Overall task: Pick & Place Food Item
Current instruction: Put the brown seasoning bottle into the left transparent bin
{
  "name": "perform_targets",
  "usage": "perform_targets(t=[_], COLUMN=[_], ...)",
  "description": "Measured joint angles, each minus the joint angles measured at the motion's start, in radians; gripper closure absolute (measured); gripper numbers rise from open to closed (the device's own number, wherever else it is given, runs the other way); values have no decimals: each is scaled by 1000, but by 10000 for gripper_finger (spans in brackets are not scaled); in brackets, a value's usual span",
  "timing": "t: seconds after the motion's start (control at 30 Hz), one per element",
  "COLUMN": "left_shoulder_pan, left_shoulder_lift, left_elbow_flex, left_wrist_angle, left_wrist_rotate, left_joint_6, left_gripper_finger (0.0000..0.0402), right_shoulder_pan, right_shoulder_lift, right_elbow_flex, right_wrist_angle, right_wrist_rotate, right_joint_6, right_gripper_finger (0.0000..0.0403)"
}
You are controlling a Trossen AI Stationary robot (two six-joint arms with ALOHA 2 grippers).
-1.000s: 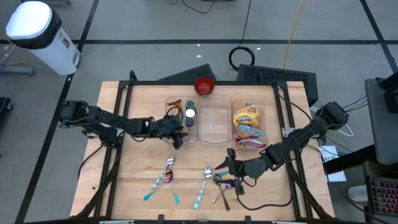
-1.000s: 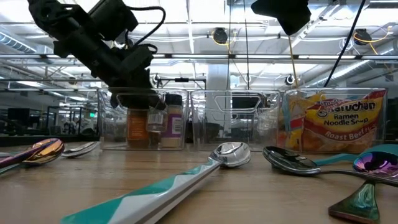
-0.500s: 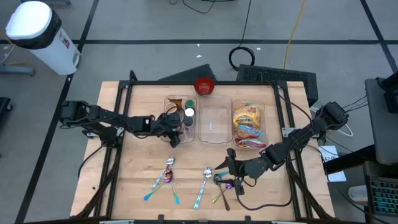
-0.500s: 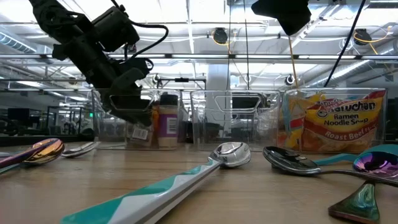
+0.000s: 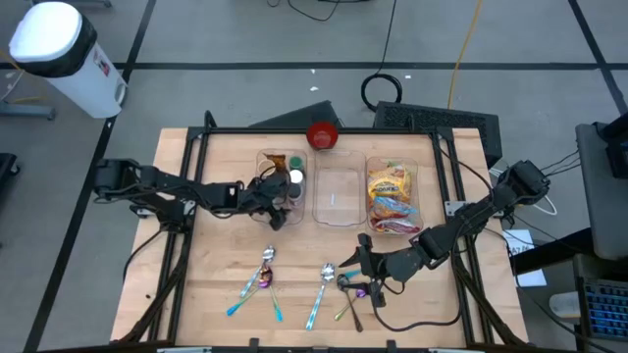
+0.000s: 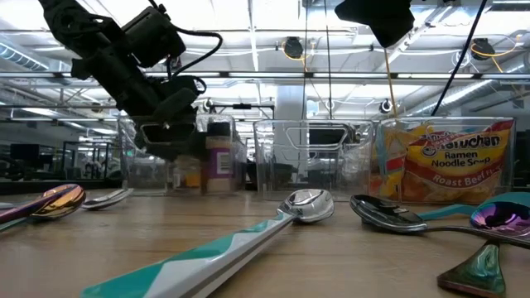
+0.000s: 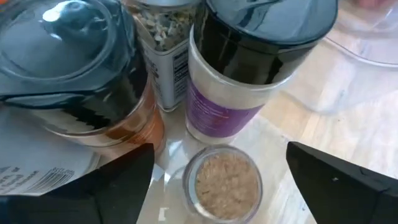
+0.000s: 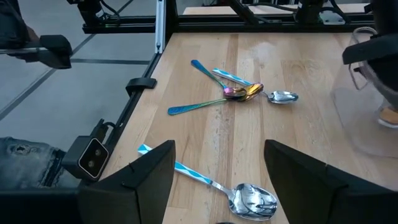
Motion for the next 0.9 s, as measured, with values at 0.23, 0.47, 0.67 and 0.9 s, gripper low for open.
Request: perform_targets(t=[0.23,0.47,0.67,0.9], left_shoulder_pan=[-28,-56,-60,-60], left_shoulder_lift=[-7,-7,-1,-1], left_elbow_flex=[49,81,81,82], left_wrist_angle=[0,-2,-34,-44], left_wrist_rotate=[34,22,5,-16], left_joint_6=[-23,0,6,3], left_gripper_finger=[62,99,105,105], right_shoulder_pan=[0,0,0,0], right_shoulder_lift=[0,0,0,0], right_elbow_flex=[0,0,0,0], right_wrist_angle=[-3,-5,-4,-3], right_wrist_rotate=[0,0,0,0], right_joint_6=[0,0,0,0], right_gripper_finger=[165,165,165,165])
